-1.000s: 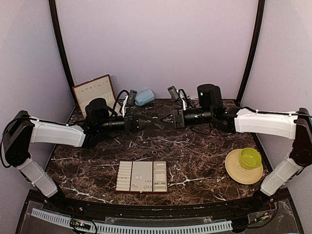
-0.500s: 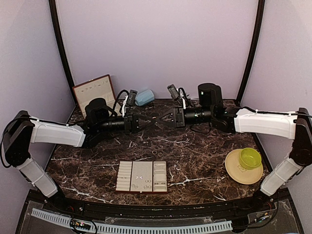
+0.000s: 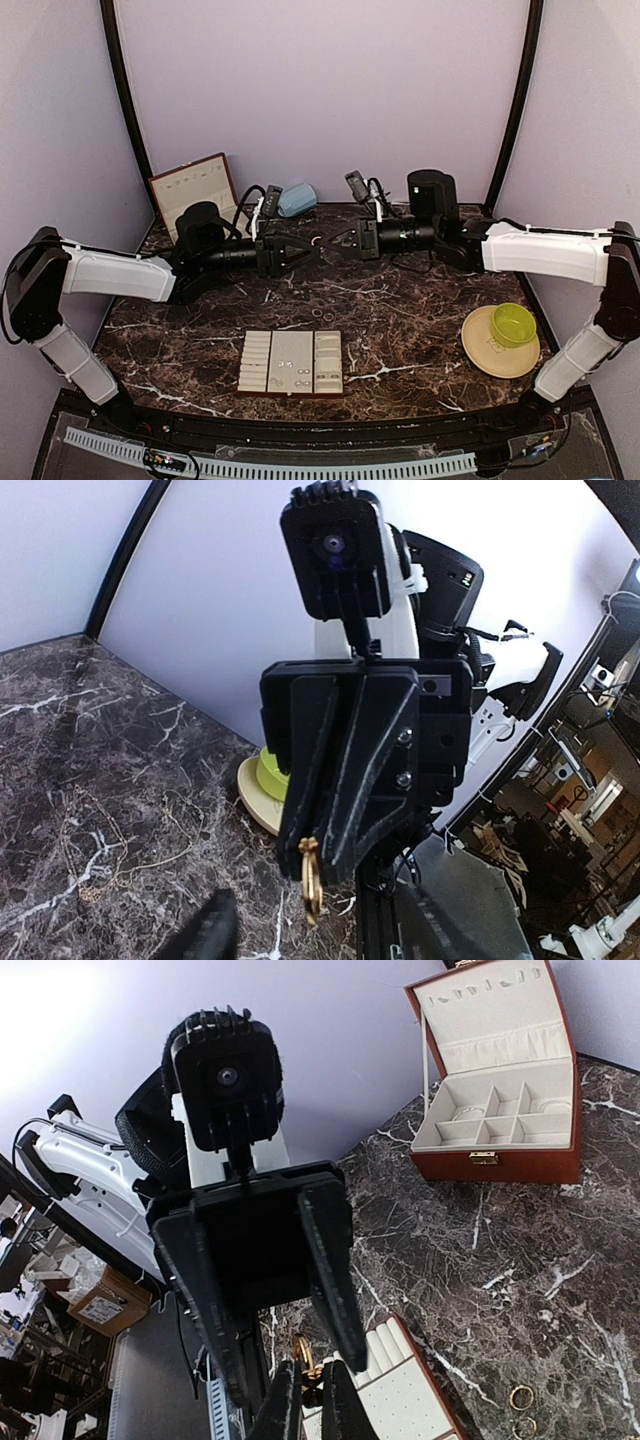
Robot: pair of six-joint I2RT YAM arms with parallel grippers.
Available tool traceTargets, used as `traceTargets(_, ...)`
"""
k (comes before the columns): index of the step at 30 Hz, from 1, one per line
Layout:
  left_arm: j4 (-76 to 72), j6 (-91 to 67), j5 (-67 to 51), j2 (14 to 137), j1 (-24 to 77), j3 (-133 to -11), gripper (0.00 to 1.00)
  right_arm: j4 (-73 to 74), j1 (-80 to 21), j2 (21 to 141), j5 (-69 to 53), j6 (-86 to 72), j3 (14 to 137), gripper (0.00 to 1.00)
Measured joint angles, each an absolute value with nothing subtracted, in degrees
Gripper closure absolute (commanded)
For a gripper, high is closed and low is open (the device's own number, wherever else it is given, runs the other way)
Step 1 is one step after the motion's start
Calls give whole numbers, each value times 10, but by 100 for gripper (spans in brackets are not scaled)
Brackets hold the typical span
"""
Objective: Organize the mixed jewelry
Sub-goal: Pass from the left arm to the right, then position the compartment layer at the center of the board.
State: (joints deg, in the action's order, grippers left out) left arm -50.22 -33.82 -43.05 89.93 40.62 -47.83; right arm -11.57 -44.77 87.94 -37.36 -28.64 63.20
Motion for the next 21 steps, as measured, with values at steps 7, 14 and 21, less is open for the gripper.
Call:
traceTargets(7,-437,-324,-390,866,389,-451,15,-78,-448,868,-347,-257,633,98)
traceTargets(14,-210,-279,-314,748,318,-436,13,12,-453,864,-318,-204,650,98)
traceTargets(21,-12,-272,-283,704,314,-414,13,83,-487,872,-283,-164,671,98)
